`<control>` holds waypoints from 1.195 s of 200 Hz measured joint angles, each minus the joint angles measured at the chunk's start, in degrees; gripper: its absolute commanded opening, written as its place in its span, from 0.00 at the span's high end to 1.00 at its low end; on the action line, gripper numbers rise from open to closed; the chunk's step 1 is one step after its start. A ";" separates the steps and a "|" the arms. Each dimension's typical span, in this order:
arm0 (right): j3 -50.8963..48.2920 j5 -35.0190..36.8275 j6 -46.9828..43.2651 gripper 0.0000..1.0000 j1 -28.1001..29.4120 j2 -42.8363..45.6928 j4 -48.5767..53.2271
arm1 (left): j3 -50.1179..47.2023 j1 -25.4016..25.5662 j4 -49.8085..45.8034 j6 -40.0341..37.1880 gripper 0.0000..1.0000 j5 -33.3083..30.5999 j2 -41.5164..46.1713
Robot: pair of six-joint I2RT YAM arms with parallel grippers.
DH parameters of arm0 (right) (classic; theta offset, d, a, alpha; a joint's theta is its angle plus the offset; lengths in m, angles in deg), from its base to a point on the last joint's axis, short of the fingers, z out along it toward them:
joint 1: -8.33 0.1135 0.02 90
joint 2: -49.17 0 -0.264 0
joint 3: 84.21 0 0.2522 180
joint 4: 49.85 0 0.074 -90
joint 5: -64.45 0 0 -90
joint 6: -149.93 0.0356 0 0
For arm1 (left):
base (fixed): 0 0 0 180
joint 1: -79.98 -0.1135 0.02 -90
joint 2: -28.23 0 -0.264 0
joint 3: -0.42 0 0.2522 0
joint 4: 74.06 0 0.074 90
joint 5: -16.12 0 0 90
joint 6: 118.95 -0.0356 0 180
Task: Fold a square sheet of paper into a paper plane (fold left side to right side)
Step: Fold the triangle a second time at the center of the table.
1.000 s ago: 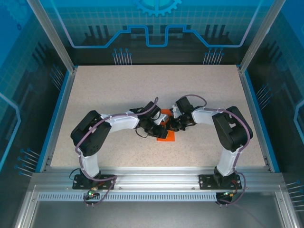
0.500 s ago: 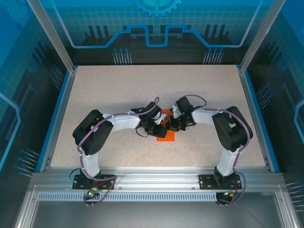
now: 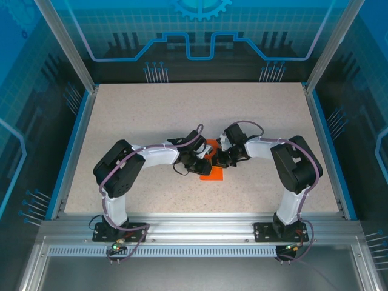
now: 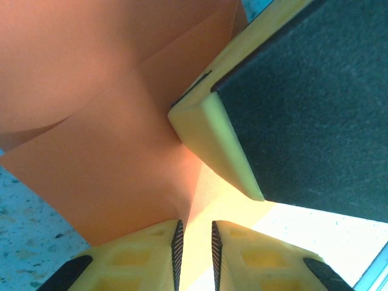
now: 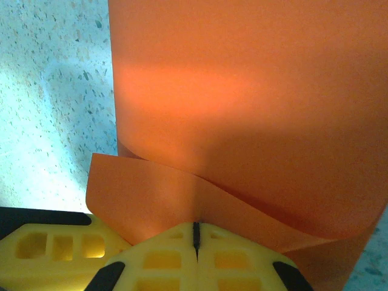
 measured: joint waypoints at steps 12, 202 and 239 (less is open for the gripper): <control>0.02 -0.02 -0.11 0.99 0.00 0.00 0.02 | -0.44 0.00 0.17 0.00 0.78 0.02 0.00; -2.21 -3.52 -2.99 1.00 -0.04 6.93 -0.07 | -2.54 -0.04 2.97 0.39 1.00 0.24 0.02; -2.19 -4.44 -2.97 1.00 1.49 4.48 -0.52 | -2.73 -0.04 3.19 0.42 1.00 0.24 0.09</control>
